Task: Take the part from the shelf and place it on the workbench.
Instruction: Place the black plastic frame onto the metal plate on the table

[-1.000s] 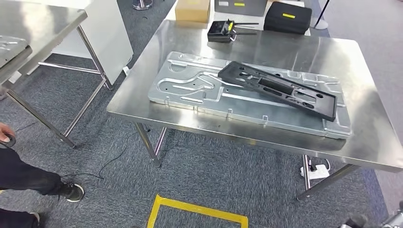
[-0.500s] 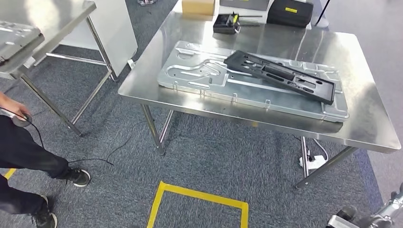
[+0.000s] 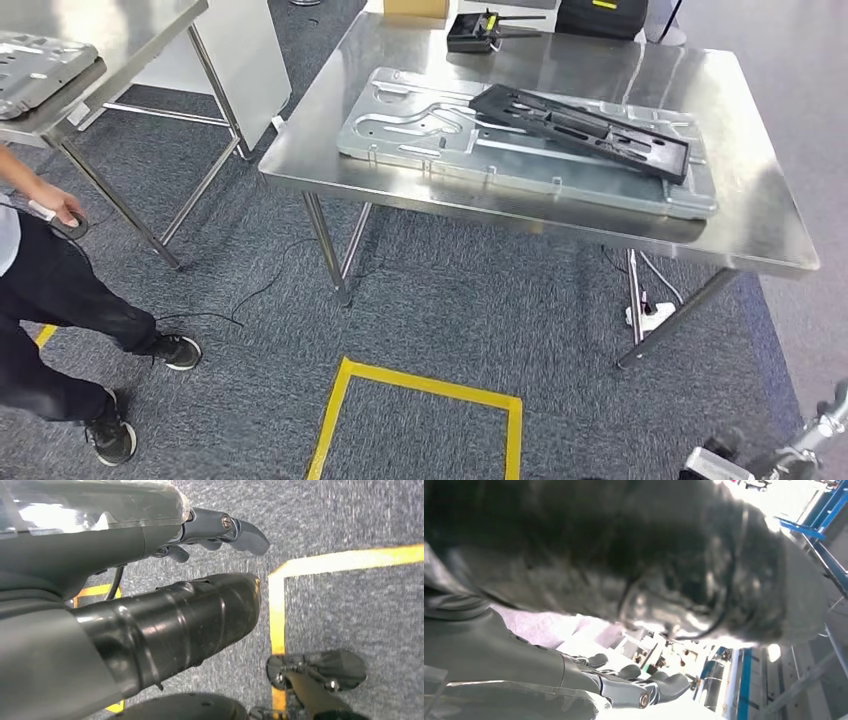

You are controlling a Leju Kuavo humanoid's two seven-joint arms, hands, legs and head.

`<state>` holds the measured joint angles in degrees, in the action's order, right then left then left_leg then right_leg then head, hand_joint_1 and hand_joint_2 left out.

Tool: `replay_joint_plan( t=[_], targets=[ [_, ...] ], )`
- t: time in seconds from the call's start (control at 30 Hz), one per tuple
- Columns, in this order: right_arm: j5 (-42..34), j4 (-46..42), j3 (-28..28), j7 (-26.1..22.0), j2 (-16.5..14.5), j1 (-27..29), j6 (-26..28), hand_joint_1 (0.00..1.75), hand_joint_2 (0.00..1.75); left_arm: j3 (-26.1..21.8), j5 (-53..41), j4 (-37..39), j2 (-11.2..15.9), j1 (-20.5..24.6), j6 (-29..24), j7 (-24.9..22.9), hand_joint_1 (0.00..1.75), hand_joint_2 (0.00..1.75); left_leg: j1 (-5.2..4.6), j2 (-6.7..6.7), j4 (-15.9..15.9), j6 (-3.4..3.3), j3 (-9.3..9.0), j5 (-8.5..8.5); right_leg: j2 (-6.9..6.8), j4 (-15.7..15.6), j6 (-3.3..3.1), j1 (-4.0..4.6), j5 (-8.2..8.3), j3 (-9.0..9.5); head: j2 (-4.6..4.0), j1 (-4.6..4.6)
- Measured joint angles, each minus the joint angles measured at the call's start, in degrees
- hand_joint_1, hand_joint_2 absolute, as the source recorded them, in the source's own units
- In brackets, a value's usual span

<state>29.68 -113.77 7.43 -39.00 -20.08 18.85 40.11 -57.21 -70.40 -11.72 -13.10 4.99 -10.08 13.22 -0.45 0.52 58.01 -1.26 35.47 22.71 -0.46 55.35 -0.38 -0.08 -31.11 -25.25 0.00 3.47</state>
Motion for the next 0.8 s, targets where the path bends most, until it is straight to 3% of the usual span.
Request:
replay_joint_plan(
  t=[0.03,0.07,0.13,0.17,0.2,0.23,0.27,0.3,0.33,0.37,0.43,0.5,0.53,0.6,0.67,0.7,0.73,0.77,0.8],
  targets=[
    [0.0,0.0,0.0,0.1,0.0,0.0,0.0,0.0,0.0,0.0,0.0,0.0,0.0,0.0,0.0,0.0,0.0,0.0,0.08,-0.08,0.8,0.36,0.43,1.1,-0.11,-0.2,-0.42,-0.16,0.65,-0.53,0.0,-0.07],
    [0.0,0.0,0.0,0.3,0.0,-0.1,0.0,0.0,0.0,0.0,0.0,0.0,0.1,-0.1,0.0,0.0,0.0,0.0,0.17,-0.16,2.6,0.71,1.15,3.26,-0.21,-0.3,-0.75,-0.36,1.35,-1.21,0.0,-0.13],
    [0.0,0.0,0.0,0.5,0.0,-0.1,0.0,0.0,0.0,0.0,0.0,0.0,0.2,-0.1,0.0,0.0,0.0,0.0,0.51,-0.23,8.9,1.32,2.95,9.05,-0.36,-0.2,-1.1,-0.42,2.55,-2.85,0.0,-0.28],
    [0.0,0.0,0.0,0.5,0.0,0.0,0.0,0.0,0.0,-0.1,0.0,0.0,0.2,-0.2,0.0,0.0,0.0,0.0,0.67,-0.22,12.4,1.6,3.61,10.85,-0.41,0.0,-1.04,-0.42,3.11,-3.75,0.0,-0.3],
    [0.0,0.0,0.0,0.6,0.0,0.0,0.0,0.0,0.0,-0.1,0.0,0.0,0.2,-0.2,0.0,0.0,0.0,0.0,0.81,-0.22,14.8,1.83,3.66,11.22,-0.46,0.3,-0.95,-0.43,3.64,-4.68,0.0,-0.29],
    [0.0,0.0,0.0,0.6,0.0,0.0,0.0,0.0,0.0,-0.1,0.0,0.0,0.3,-0.2,0.0,0.0,0.0,0.0,0.95,-0.21,15.7,2.0,2.96,10.3,-0.49,0.7,-0.82,-0.46,4.11,-5.62,0.0,-0.3],
    [0.0,0.0,0.0,0.6,0.0,0.0,0.0,0.0,0.0,-0.1,0.0,0.0,0.3,-0.2,0.0,0.0,0.0,0.0,1.08,-0.2,14.5,2.11,1.22,8.6,-0.51,1.2,-0.64,-0.51,4.52,-6.59,0.0,-0.3],
    [0.0,0.0,0.0,0.6,0.0,0.0,0.0,0.0,0.0,-0.1,0.0,0.0,0.4,-0.1,0.0,0.0,0.0,0.0,1.19,-0.2,11.5,2.14,-1.37,7.06,-0.51,1.7,-0.42,-0.57,4.86,-7.45,0.0,-0.31],
    [0.0,0.0,0.0,0.6,0.0,0.0,0.0,0.0,0.0,-0.1,0.0,0.0,0.4,-0.1,0.0,0.0,0.0,0.0,1.19,-0.22,7.4,2.09,-4.37,6.57,-0.5,2.2,-0.15,-0.56,5.14,-8.22,0.0,-0.31],
    [0.0,0.0,0.0,0.6,0.0,-0.1,0.0,0.0,0.0,-0.1,0.0,0.0,0.4,0.0,0.0,0.0,0.0,0.0,1.11,-0.29,3.6,1.84,-6.97,6.88,-0.5,2.7,0.17,-0.53,5.41,-8.83,0.0,-0.29],
    [0.0,0.0,0.0,0.6,0.0,-0.1,0.0,0.0,0.0,-0.1,0.0,0.0,0.5,0.0,0.1,0.0,0.0,0.0,0.85,-0.42,-0.7,1.15,-9.14,8.4,-0.52,3.2,0.86,-0.43,6.08,-9.52,0.0,-0.25],
    [0.0,0.0,0.0,0.7,0.0,-0.1,0.0,0.0,0.0,-0.1,0.0,0.0,0.5,0.0,0.1,0.0,0.0,0.0,0.87,-0.34,-1.3,0.16,-8.58,8.11,-0.46,3.4,1.57,-0.47,6.53,-9.84,0.0,-0.23],
    [0.0,0.0,0.0,0.8,0.0,0.0,0.0,0.0,0.0,-0.1,0.0,0.0,0.5,-0.1,0.1,0.0,0.0,0.0,0.93,-0.22,-1.4,-0.39,-8.2,7.62,-0.34,4.0,1.89,-0.55,5.71,-10.16,0.0,-0.21],
    [0.0,0.0,0.0,0.8,0.0,0.1,0.0,0.0,0.0,-0.1,0.0,0.0,0.5,-0.1,0.1,0.0,0.0,0.0,1.0,0.06,-1.5,-1.44,-7.1,6.5,-0.05,8.0,2.34,-0.72,1.13,-11.48,0.0,-0.19],
    [0.0,0.0,0.0,0.8,0.0,0.1,0.0,0.0,0.0,-0.2,0.0,0.0,0.5,0.0,0.1,0.0,0.0,0.0,0.82,0.15,-1.4,-1.91,-5.71,5.41,0.05,14.7,2.6,-0.72,-3.93,-13.08,0.0,-0.17],
    [0.0,0.0,0.0,0.8,0.0,0.1,0.0,0.0,0.0,-0.2,0.0,0.0,0.5,-0.1,0.1,0.0,0.0,0.0,0.73,0.19,-1.3,-1.93,-4.98,4.84,0.07,17.4,2.66,-0.72,-4.74,-13.36,0.0,-0.17],
    [0.0,0.0,0.0,0.8,0.0,0.1,0.0,0.0,0.0,-0.2,0.0,0.0,0.5,-0.1,0.1,0.0,0.0,0.0,0.64,0.21,-1.2,-1.89,-4.18,4.28,0.09,18.5,2.63,-0.71,-4.15,-12.88,0.0,-0.18],
    [0.0,0.0,0.0,0.8,0.0,0.1,0.0,0.0,0.0,-0.2,0.0,0.0,0.5,-0.1,0.2,0.0,0.0,0.0,0.58,0.22,-1.0,-1.81,-3.39,3.76,0.1,17.7,2.5,-0.69,-2.6,-11.49,0.0,-0.18],
    [0.0,0.0,0.0,0.8,0.0,0.1,0.0,0.0,0.0,-0.2,0.0,0.0,0.5,-0.1,0.2,0.0,0.0,0.0,0.54,0.2,-0.7,-1.7,-2.63,3.31,0.11,15.0,2.28,-0.66,-0.88,-9.14,0.0,-0.18]
  ],
)
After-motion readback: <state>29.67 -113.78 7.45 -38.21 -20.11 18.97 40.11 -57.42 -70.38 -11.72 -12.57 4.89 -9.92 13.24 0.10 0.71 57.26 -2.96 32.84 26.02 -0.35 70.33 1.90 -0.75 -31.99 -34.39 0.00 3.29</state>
